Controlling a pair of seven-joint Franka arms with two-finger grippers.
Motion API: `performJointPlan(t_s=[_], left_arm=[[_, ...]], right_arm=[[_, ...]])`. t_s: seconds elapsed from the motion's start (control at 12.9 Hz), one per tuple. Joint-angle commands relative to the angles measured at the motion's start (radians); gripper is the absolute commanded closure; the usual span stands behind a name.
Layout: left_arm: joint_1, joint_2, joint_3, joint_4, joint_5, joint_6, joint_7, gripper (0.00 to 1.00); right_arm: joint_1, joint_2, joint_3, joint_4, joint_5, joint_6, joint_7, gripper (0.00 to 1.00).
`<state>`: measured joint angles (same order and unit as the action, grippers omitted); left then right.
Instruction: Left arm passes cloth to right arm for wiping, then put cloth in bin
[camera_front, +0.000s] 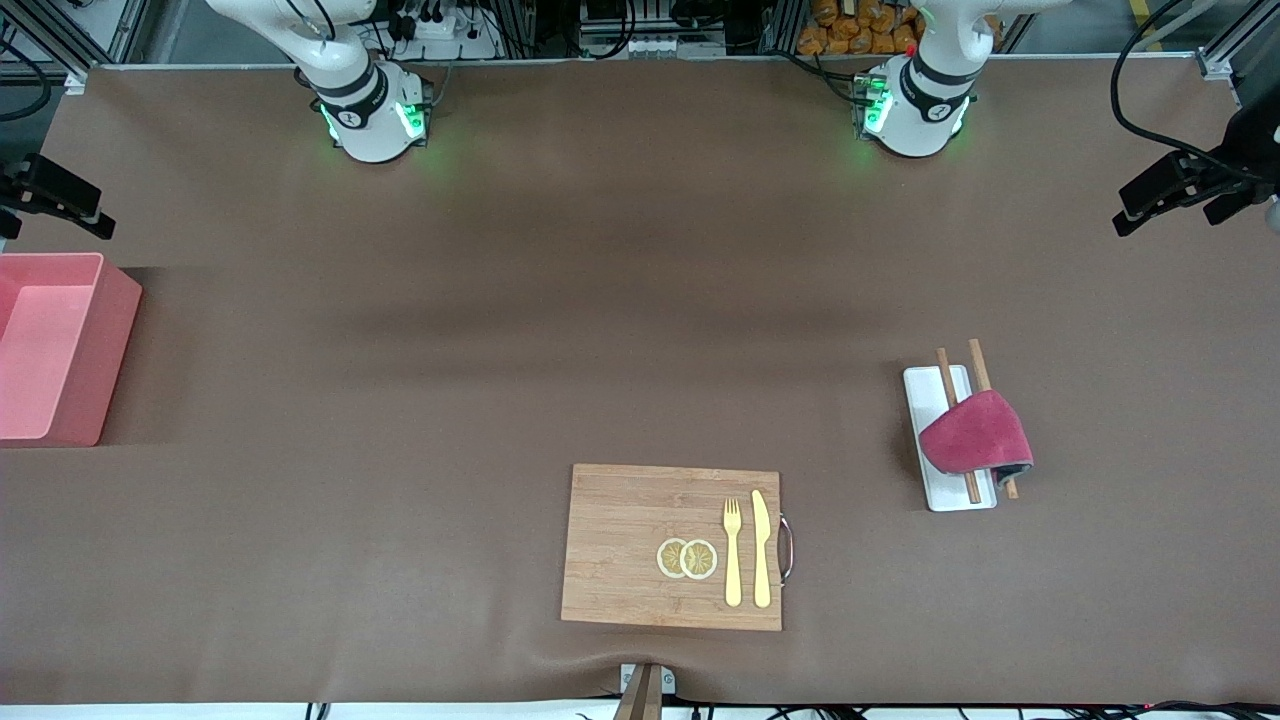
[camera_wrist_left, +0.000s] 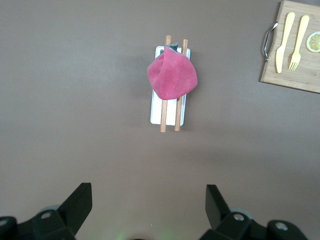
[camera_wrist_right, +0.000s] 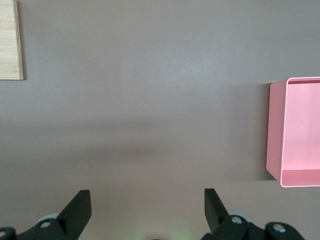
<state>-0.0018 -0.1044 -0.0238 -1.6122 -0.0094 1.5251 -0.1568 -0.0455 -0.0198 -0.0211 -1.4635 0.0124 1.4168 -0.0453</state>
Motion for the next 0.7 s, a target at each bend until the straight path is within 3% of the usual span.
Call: performJointPlan(t_s=[0.0,0.62], left_arm=[[-0.007,-0.006,0.002,0.009,0.029,-0.019,-0.009,0.0],[0.019,0.018,-0.002,0.015,0.022,-0.019,-0.001,0.0]], right_arm=[[0.006,0.008,-0.002,0.015,0.001,-0.001,-0.001,0.0],[0.003,0.008,-0.002,0.015,0.0,-0.001,-0.001,0.0]])
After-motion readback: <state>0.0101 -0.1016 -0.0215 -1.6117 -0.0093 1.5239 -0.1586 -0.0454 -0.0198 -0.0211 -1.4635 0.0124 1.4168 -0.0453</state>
